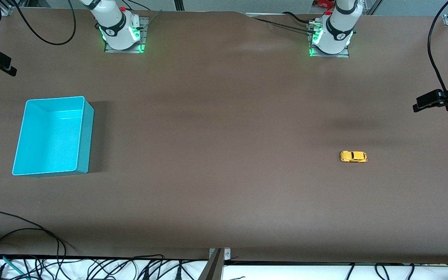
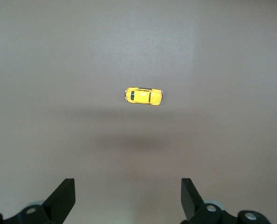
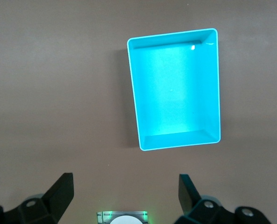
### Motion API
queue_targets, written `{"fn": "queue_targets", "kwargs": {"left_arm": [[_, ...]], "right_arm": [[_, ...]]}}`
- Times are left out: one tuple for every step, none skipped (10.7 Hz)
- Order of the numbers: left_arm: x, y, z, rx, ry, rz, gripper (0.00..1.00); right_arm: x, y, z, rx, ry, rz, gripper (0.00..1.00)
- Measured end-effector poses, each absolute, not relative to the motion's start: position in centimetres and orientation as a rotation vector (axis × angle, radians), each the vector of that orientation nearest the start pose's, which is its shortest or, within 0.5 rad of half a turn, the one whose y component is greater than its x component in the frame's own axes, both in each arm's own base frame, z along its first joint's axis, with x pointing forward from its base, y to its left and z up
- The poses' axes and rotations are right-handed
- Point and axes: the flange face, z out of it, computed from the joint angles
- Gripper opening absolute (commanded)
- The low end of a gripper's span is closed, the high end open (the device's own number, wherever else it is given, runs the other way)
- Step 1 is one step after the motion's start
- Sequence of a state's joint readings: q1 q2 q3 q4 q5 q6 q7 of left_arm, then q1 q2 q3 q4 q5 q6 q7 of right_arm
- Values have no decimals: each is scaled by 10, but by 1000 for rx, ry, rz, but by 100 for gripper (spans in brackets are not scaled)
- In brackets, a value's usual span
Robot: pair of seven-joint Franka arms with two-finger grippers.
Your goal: Wind up and store yellow beetle car
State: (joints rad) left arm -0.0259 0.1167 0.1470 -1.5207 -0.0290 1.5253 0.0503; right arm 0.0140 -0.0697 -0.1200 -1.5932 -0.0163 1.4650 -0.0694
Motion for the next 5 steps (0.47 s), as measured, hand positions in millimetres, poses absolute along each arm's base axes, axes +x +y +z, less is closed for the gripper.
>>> {"fn": "queue_targets", "kwargs": {"left_arm": [[579,62,579,-3156,-112,173,100],[579,62,579,-3156,-112,173,100],[579,62,579,-3156,-112,173,100],[579,62,579,-3156,-112,173,100],[579,62,579,-3156,-112,173,100]], "right_arm": [[518,-60,642,-3143,59,94,100],[518,-60,642,-3143,60,94,100],[518,-60,642,-3142,62,97,100],[518,-60,641,-3142,63,108,100],[518,-60,639,-3140,65,127,100]]}}
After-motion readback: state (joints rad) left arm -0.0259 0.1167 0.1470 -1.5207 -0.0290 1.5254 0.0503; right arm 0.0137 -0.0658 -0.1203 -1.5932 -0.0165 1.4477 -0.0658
